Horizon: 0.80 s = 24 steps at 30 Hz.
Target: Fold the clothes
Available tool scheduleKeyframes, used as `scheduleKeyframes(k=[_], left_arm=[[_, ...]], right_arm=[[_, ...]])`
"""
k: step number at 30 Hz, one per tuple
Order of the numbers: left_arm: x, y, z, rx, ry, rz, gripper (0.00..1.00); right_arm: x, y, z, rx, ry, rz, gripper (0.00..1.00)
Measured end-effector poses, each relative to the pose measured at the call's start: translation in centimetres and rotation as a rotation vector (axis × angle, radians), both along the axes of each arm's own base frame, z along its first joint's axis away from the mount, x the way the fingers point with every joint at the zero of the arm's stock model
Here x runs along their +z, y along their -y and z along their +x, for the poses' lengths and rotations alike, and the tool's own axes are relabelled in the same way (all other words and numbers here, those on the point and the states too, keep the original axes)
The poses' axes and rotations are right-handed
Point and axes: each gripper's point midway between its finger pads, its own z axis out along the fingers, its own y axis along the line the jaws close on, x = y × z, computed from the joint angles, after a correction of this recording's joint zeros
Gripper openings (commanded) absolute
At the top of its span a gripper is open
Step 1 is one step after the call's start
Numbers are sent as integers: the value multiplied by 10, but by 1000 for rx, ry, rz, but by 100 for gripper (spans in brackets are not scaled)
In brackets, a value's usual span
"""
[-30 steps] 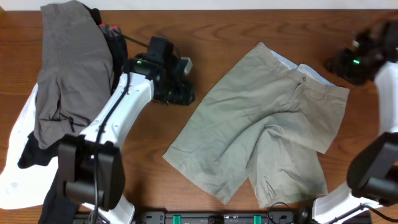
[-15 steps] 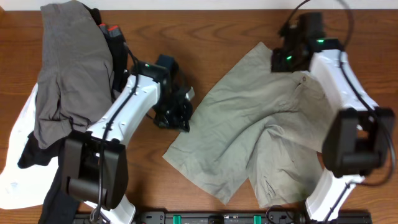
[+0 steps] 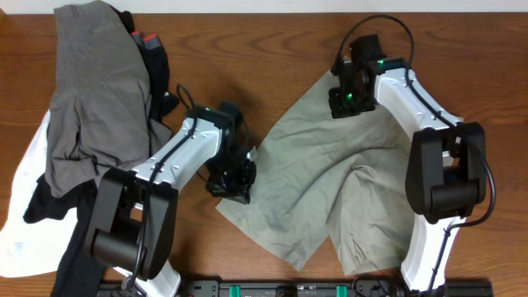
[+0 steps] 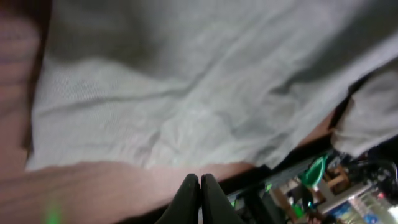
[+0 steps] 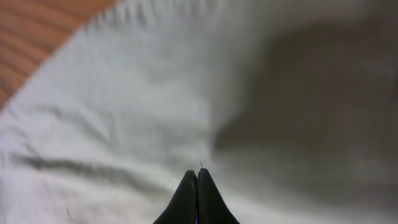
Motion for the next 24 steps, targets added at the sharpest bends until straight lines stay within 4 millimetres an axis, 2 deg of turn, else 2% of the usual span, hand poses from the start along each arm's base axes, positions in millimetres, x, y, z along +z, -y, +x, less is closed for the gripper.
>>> scheduleKeyframes(k=[4, 9, 15, 20, 24], left_arm=[[-14, 1, 3, 56, 15, 9, 6], [-27, -12, -8, 115, -27, 100, 6], [-36, -16, 8, 169, 37, 154, 6], [-38, -17, 13, 196, 50, 169, 6], [-39, -17, 17, 206, 65, 171, 6]], right_arm=[[-4, -1, -18, 15, -63, -37, 1], [-6, -1, -31, 36, -100, -95, 1], [-17, 3, -34, 41, -119, -143, 1], [-31, 7, -37, 41, -153, -169, 1], [-32, 5, -31, 37, -130, -165, 1]])
